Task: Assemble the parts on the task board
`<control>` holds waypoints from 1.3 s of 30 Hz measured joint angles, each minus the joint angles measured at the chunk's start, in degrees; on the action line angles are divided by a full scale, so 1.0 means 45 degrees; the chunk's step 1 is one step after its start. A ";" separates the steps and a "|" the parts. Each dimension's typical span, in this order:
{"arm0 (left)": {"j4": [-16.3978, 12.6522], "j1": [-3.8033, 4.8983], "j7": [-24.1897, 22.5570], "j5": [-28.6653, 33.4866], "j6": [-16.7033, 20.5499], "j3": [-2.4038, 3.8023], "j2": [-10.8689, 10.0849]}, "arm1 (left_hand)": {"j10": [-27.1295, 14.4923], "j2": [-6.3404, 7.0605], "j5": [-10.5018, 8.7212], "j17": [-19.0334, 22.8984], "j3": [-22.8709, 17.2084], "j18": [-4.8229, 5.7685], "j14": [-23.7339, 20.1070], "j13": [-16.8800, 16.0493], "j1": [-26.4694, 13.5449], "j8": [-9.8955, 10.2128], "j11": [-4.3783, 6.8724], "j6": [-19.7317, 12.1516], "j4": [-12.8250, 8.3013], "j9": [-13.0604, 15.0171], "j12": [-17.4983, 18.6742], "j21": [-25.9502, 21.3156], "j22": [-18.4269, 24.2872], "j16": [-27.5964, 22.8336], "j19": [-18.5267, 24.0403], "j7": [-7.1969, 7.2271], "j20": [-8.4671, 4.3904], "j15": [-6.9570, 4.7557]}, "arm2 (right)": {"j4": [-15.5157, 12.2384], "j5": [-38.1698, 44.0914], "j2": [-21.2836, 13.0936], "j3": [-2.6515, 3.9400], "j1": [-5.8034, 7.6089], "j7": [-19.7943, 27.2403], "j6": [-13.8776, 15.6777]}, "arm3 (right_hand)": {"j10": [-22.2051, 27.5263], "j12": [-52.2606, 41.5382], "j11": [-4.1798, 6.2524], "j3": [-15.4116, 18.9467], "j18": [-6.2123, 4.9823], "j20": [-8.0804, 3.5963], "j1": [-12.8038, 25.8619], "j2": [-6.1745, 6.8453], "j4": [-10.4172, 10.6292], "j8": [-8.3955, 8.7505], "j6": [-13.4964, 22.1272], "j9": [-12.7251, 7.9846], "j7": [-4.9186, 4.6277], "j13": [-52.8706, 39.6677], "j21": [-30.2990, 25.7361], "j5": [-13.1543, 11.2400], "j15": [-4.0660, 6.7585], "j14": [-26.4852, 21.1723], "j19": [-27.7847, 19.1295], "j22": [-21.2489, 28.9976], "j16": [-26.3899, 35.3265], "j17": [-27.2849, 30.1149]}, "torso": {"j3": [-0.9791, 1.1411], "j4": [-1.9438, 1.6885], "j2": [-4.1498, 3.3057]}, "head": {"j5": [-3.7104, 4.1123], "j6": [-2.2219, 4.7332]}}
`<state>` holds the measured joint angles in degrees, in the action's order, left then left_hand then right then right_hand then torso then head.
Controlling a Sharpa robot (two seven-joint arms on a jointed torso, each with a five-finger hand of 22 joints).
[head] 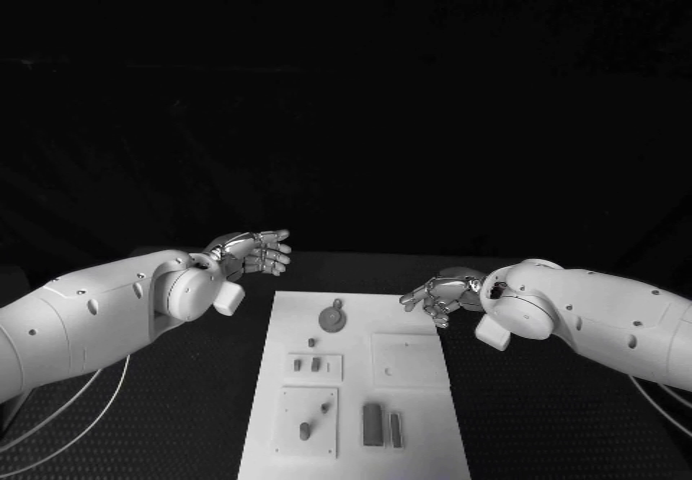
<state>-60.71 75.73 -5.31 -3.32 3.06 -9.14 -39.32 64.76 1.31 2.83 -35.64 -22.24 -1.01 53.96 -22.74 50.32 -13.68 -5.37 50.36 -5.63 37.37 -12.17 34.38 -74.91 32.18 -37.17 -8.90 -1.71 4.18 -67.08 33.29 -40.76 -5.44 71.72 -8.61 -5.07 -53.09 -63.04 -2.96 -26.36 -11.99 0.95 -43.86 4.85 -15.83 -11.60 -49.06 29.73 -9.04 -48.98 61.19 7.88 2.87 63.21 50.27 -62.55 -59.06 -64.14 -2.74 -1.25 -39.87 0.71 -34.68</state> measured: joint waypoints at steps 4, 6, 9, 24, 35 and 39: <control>0.0514 0.0000 -0.0230 0.0196 -0.0004 0.0008 0.0227 | -0.0342 -0.0049 0.0000 0.0279 0.0001 -0.0171 -0.0399 0.0262 0.0052 0.0132 -0.0051 -0.0133 -0.0104 -0.0089 0.0426 -0.0051 0.0001 -0.0612 -0.0028 0.0132 0.0063 0.0154 | 0.1879 -0.0763 0.1107 0.0272 -0.0078 0.1622 0.0430 | 0.1079 0.2660 -0.0333 -0.0636 -0.0278 0.0807 -0.0786 -0.0213 0.0031 -0.0035 0.0014 0.0016 -0.0173 0.2232 -0.2252 0.0021 -0.0639 -0.1690 -0.1828 0.1181 0.2628 0.1895 | 0.0033 0.0035 0.0203 | 0.0048 0.0751; 0.0771 0.0002 -0.0304 0.0275 -0.0031 0.0022 0.0329 | -0.0609 -0.0042 0.0000 0.0426 -0.0008 -0.0170 -0.0631 0.0445 0.0161 0.0202 -0.0070 -0.0239 -0.0185 -0.0172 0.0747 -0.0155 0.0001 -0.0996 0.0077 0.0238 0.0167 0.0255 | 0.2755 -0.1007 0.1556 0.0663 -0.0330 0.2247 0.0654 | 0.1401 0.4688 -0.0820 -0.1028 -0.0045 0.1312 -0.0951 -0.0208 0.0033 -0.0118 0.0061 0.0015 -0.0363 0.4069 -0.3843 -0.0075 -0.1411 -0.2435 -0.2795 0.2217 0.4516 0.3339 | 0.0055 0.0055 0.0321 | 0.0056 0.1102; 0.1016 0.0002 -0.0382 0.0364 -0.0043 0.0068 0.0388 | -0.1285 0.0050 0.0000 0.0639 -0.0019 -0.0170 -0.1296 0.0818 0.0392 0.0446 -0.0121 -0.0607 -0.0536 -0.0332 0.1364 -0.0505 0.0001 -0.1617 0.0389 0.0267 0.0450 0.0379 | 0.4007 -0.1327 0.2092 0.1134 -0.0791 0.3089 0.1051 | 0.1700 0.6593 -0.1214 -0.1365 0.0313 0.1789 -0.1137 -0.0222 0.0067 -0.0118 0.0275 0.0004 -0.0240 0.5816 -0.5268 -0.0075 -0.2143 -0.3234 -0.3770 0.3093 0.6373 0.4693 | 0.0088 0.0096 0.0503 | 0.0015 0.1564; 0.2146 -0.0290 -0.0675 0.0818 -0.0073 0.0101 0.1003 | -0.5098 0.0233 -0.0104 0.2693 0.1031 0.0130 -0.5203 0.2644 -0.1921 0.1274 0.0310 -0.3462 -0.0874 -0.2344 0.2032 -0.3413 0.1672 -0.4104 0.3483 0.0847 0.0987 0.0375 | 0.4548 -0.2257 0.2441 0.1859 -0.1282 0.4561 0.1822 | 0.3157 1.1187 -0.0955 0.0642 0.1124 0.1938 0.0965 -0.0537 0.1065 0.0285 0.3156 -0.1592 0.0348 0.9594 -0.8713 -0.0121 -0.2253 -0.6153 -0.6669 0.6171 1.0009 0.8988 | 0.0239 0.0148 0.1008 | -0.0223 0.2451; 0.0306 -0.0985 -0.0970 0.0810 0.0874 0.0551 0.0514 | -1.2870 -0.0211 -0.0521 0.7062 0.4290 0.0125 -1.0876 0.4659 -0.9656 0.2756 0.1047 -0.9921 0.0916 -0.7323 0.2557 -0.6950 1.1879 -0.6655 0.7470 0.1795 0.0490 -0.0714 | 0.2587 -0.2712 0.1733 0.1712 -0.1548 0.4765 0.2734 | 1.0372 1.3545 0.0398 0.5003 0.2300 0.0122 0.8299 -0.0992 0.3117 0.2200 0.9633 -0.5781 0.1739 1.0671 -1.2796 -0.1480 -0.0903 -1.2745 -1.0409 1.2628 1.2613 1.3387 | 0.0325 0.0183 0.1232 | -0.0197 0.1694; -0.1153 -0.1542 -0.1466 0.0810 0.1938 0.0883 0.0135 | -1.3601 -0.0254 -0.0521 0.7476 0.4579 0.0124 -1.1414 0.4850 -1.0392 0.2869 0.1122 -1.0535 0.1101 -0.7799 0.2613 -0.7282 1.4187 -0.6897 0.7832 0.1887 0.0402 -0.0828 | 0.1033 -0.3266 0.1196 0.1602 -0.1756 0.5139 0.3740 | 1.1073 1.3766 0.0522 0.5405 0.2298 -0.0079 0.9000 -0.1033 0.3325 0.2333 1.0254 -0.6187 0.1873 1.0775 -1.3189 -0.1604 -0.0782 -1.3379 -1.0747 1.3253 1.2856 1.3814 | 0.0410 0.0211 0.1447 | -0.0179 0.1085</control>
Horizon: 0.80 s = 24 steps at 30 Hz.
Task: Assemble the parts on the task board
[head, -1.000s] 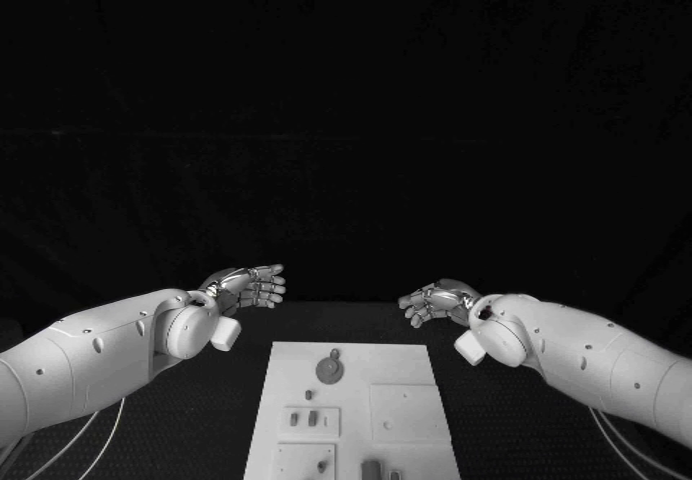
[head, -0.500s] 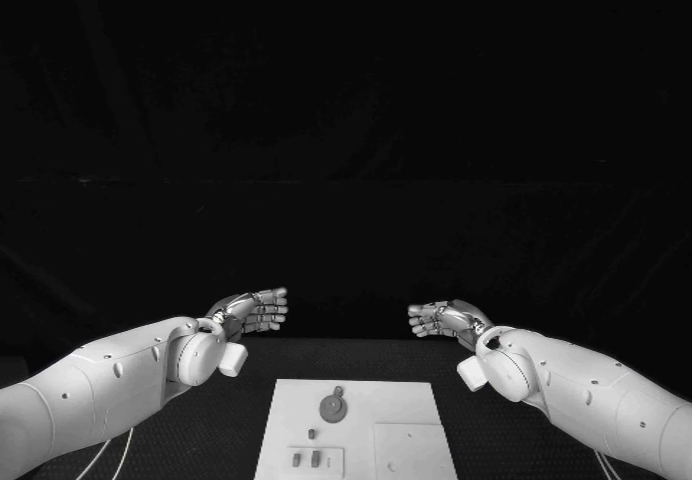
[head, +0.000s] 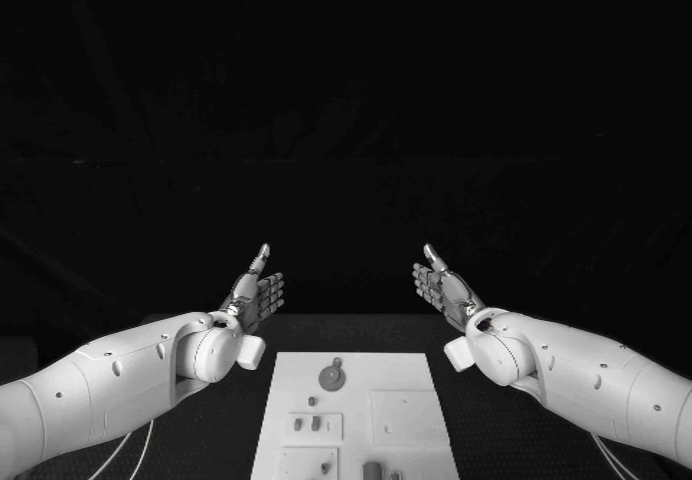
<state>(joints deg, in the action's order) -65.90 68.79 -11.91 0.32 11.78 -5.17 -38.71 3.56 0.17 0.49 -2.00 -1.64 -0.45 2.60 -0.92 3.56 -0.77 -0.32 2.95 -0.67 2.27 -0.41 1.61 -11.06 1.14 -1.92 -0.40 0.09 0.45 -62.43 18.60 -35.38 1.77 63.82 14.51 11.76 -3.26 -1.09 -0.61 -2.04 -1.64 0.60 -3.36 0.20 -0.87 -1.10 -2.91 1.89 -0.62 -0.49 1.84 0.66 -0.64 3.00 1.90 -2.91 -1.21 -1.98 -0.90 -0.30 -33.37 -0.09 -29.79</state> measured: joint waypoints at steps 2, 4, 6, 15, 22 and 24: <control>-0.0729 -0.0271 -0.0299 0.0000 0.0604 0.0160 -0.0183 | -0.0236 -0.0011 0.0000 0.0135 0.0113 0.0001 -0.0136 0.0060 -0.0236 0.0034 0.0022 -0.0204 0.0043 -0.0153 0.0005 -0.0113 0.0747 -0.0032 0.0110 0.0025 0.0026 -0.0052 | -0.0782 -0.0328 -0.0271 -0.0052 -0.0103 0.0242 0.0586 | 0.0299 0.0069 0.0055 0.0173 0.0187 -0.0041 0.0288 -0.0022 0.0099 0.0109 0.0245 -0.0178 0.0053 0.0045 -0.0170 -0.0023 0.0073 -0.0261 -0.0167 0.0272 0.0092 0.0185 | 0.0050 0.0016 0.0122 | 0.0004 -0.0300; -0.1339 -0.0491 -0.0573 0.0000 0.1149 0.0300 -0.0333 | -0.0362 -0.0017 0.0000 0.0201 0.0127 0.0002 -0.0237 0.0093 -0.0345 0.0034 0.0026 -0.0261 0.0057 -0.0229 0.0005 -0.0115 0.1127 -0.0100 0.0156 0.0075 -0.0020 -0.0033 | -0.1416 -0.0617 -0.0490 -0.0092 -0.0185 0.0458 0.1095 | 0.0621 0.0169 0.0116 0.0383 0.0191 -0.0116 0.0651 -0.0041 0.0179 0.0189 0.0546 -0.0358 0.0116 0.0077 -0.0342 -0.0100 0.0128 -0.0575 -0.0342 0.0558 0.0207 0.0371 | 0.0082 0.0029 0.0197 | 0.0010 -0.0481; -0.2194 -0.0799 -0.0992 0.0000 0.1959 0.0494 -0.0545 | -0.0453 -0.0016 -0.0048 0.0269 0.0181 0.0001 -0.0289 0.0122 -0.0405 0.0039 0.0065 -0.0345 0.0111 -0.0307 0.0005 -0.0199 0.1493 -0.0100 0.0203 0.0029 0.0027 -0.0082 | -0.2323 -0.1054 -0.0802 -0.0151 -0.0304 0.0789 0.1867 | 0.0679 0.0198 0.0137 0.0397 0.0191 -0.0137 0.0674 -0.0045 0.0192 0.0201 0.0589 -0.0393 0.0139 0.0086 -0.0364 -0.0103 0.0141 -0.0606 -0.0362 0.0610 0.0225 0.0401 | 0.0116 0.0038 0.0275 | 0.0013 -0.0665; -0.4798 -0.1744 -0.2639 -0.0001 0.5136 0.1038 -0.1197 | -0.0723 -0.0042 -0.0049 0.0431 0.0302 -0.0001 -0.0532 0.0187 -0.0698 0.0087 0.0070 -0.0590 0.0162 -0.0485 0.0005 -0.0313 0.2438 -0.0209 0.0384 0.0091 -0.0020 -0.0100 | -0.5353 -0.2849 -0.1817 -0.0354 -0.0711 0.2162 0.5018 | 0.0678 0.0197 0.0137 0.0397 0.0190 -0.0137 0.0673 -0.0044 0.0192 0.0200 0.0590 -0.0410 0.0139 0.0098 -0.0364 -0.0102 0.0139 -0.0607 -0.0362 0.0637 0.0225 0.0428 | 0.0188 0.0065 0.0460 | 0.0021 -0.1005; -0.5300 -0.1919 -0.3293 -0.0001 0.6396 0.1130 -0.1321 | -0.0722 -0.0042 -0.0049 0.0432 0.0301 -0.0002 -0.0531 0.0193 -0.0698 0.0086 0.0069 -0.0590 0.0162 -0.0494 0.0005 -0.0313 0.2447 -0.0209 0.0384 0.0091 -0.0020 -0.0099 | -0.6068 -0.3631 -0.2054 -0.0398 -0.0804 0.2755 0.6385 | 0.0679 0.0197 0.0137 0.0397 0.0190 -0.0137 0.0673 -0.0045 0.0192 0.0200 0.0589 -0.0410 0.0139 0.0097 -0.0364 -0.0101 0.0138 -0.0607 -0.0361 0.0636 0.0225 0.0430 | 0.0197 0.0067 0.0481 | 0.0021 -0.1018; -0.5304 -0.1920 -0.3401 -0.0001 0.6580 0.1132 -0.1324 | -0.0722 -0.0042 -0.0049 0.0432 0.0301 -0.0002 -0.0531 0.0192 -0.0697 0.0086 0.0069 -0.0590 0.0162 -0.0494 0.0005 -0.0313 0.2447 -0.0209 0.0383 0.0091 -0.0020 -0.0100 | -0.6085 -0.3758 -0.2058 -0.0398 -0.0806 0.2860 0.6604 | 0.0678 0.0197 0.0137 0.0397 0.0189 -0.0137 0.0673 -0.0045 0.0192 0.0200 0.0589 -0.0410 0.0138 0.0097 -0.0364 -0.0100 0.0138 -0.0607 -0.0362 0.0636 0.0224 0.0430 | 0.0199 0.0067 0.0482 | 0.0021 -0.1018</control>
<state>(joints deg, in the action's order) -89.77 60.15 -27.21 0.32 41.39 -0.07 -44.67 0.31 -0.02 0.27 -0.05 -0.28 -0.46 0.21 -0.05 0.42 -0.39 -0.01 0.30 0.06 0.05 -0.39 0.20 -0.05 0.20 -0.20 0.01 0.00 0.01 -89.82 1.68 -44.64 -0.02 60.19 27.38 41.47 -0.21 -0.20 0.00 -0.26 -0.79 -0.02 -0.33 0.00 -0.01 -0.21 -0.26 0.05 0.01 -0.06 0.20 0.21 -0.02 0.27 0.28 -0.05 -0.20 -0.05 0.00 0.00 -31.20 0.00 -34.38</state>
